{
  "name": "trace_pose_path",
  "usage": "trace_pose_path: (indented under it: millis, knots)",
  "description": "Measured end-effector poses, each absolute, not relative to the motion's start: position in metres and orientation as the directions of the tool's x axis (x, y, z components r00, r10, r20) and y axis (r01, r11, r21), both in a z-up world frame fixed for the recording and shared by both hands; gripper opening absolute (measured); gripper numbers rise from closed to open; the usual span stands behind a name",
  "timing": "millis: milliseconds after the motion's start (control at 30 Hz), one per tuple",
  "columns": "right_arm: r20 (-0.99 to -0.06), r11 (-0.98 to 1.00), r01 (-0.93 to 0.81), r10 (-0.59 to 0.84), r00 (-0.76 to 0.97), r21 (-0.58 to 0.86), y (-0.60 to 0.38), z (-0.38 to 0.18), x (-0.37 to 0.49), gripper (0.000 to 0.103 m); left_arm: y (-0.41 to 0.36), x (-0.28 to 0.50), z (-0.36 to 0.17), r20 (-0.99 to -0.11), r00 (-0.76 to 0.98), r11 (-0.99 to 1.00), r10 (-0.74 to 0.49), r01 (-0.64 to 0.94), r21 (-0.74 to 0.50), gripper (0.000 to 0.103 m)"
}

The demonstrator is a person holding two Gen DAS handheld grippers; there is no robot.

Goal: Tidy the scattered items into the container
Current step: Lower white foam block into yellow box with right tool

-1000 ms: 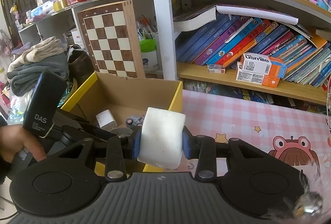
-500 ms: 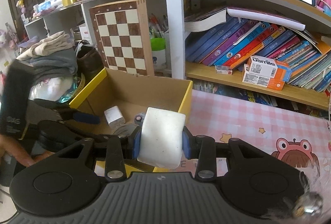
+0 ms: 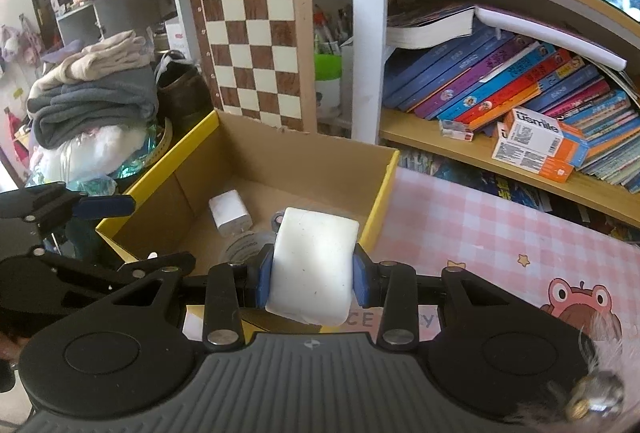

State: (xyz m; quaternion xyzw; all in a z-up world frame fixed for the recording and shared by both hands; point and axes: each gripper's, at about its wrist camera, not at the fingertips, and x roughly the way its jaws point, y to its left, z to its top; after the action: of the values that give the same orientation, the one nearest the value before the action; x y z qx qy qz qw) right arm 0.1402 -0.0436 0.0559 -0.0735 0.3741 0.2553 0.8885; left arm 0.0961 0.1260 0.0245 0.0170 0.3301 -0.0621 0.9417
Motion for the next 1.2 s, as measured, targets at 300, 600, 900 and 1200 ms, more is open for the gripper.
trace_pose_path:
  millis: [300,600,900,1200]
  knots:
    - [-0.730,0.846,-0.532,0.387,0.563,0.039,-0.027,0.047,0.151,0.036,0.132,0.094,0.021,-0.626,0.771,0.992,-0.114,0.121,-0.031,0.085]
    - [-0.748,0.836,-0.548,0.385,0.540,0.035,-0.011,0.040,0.172,0.036,0.132,0.096,0.019,-0.626,0.769,0.989,-0.131,0.141,-0.034,0.086]
    - [-0.780,0.819,-0.573,0.381,0.496,0.036,0.013,0.028,0.212,0.036,0.128,0.098,0.018,-0.623,0.770,0.986,-0.137,0.165,-0.012,0.086]
    - [-0.816,0.781,-0.623,0.384,0.432,0.038,0.053,0.010,0.243,0.036,0.129,0.106,0.015,-0.626,0.768,0.986,-0.136,0.168,-0.008,0.086]
